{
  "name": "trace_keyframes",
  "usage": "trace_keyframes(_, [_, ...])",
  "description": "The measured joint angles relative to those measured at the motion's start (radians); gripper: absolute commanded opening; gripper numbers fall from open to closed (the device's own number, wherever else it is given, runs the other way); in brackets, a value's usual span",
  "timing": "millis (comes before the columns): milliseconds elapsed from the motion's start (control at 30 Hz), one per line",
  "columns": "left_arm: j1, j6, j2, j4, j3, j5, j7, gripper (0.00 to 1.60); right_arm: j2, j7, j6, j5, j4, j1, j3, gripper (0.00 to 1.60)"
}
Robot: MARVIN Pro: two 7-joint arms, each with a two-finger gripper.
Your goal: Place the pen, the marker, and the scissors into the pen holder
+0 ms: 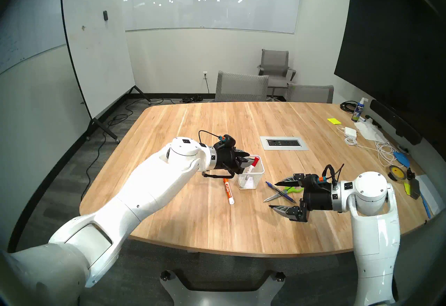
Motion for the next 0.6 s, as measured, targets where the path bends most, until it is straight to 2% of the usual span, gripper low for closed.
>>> trace_keyframes(100, [0.002, 0.001, 0.002, -0.016, -0.001, -0.001, 0.000, 1.01, 0.000, 0.000, 0.000, 0.000, 0.000, 0.000, 0.000, 1.60])
trace_keyframes(300, [0.010, 0.033, 0.014, -0.075, 0.001, -0.002, -0.005, 0.97, -0.001, 0.000, 0.000, -0.001, 0.000, 0.000, 0.001, 1.60])
trace_keyframes(600, [0.068, 0.093, 0.060, -0.196, -0.017, -0.018, 0.019, 0.98, -0.002, 0.001, -0.001, -0.002, 0.000, 0.001, 0.001, 1.60])
